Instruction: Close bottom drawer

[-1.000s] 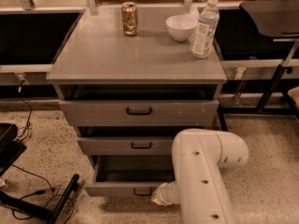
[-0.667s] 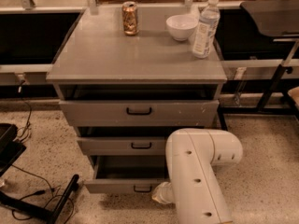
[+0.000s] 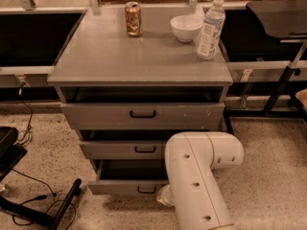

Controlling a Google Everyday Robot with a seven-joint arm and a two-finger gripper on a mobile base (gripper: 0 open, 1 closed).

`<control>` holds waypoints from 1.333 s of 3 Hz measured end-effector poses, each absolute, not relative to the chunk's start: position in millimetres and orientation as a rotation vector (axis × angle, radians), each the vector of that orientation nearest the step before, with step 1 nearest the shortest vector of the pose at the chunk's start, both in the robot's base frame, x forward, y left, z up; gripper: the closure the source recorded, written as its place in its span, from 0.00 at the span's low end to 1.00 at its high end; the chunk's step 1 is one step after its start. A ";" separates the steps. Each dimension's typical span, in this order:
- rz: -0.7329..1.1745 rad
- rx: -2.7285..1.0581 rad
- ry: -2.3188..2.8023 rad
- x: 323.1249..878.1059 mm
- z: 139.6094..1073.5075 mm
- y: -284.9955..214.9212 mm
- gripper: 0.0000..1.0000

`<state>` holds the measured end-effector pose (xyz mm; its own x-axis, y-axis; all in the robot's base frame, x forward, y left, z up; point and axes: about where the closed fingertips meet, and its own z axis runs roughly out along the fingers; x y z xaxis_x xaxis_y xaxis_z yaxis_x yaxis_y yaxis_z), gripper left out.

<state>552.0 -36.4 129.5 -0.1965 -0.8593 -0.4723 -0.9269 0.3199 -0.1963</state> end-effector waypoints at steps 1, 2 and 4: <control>0.106 -1.591 2.024 576.5 136.2 -40.0 1.00; 0.022 -1.617 1.939 608.2 146.6 -40.4 1.00; -0.061 -1.632 1.849 642.1 158.4 -40.3 0.81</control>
Offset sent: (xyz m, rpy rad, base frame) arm 0.1417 -0.0072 0.0473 -0.1102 -0.3805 0.1314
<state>642.1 -40.3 158.4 -0.0016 -0.8984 -0.4392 -0.8676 0.2196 -0.4461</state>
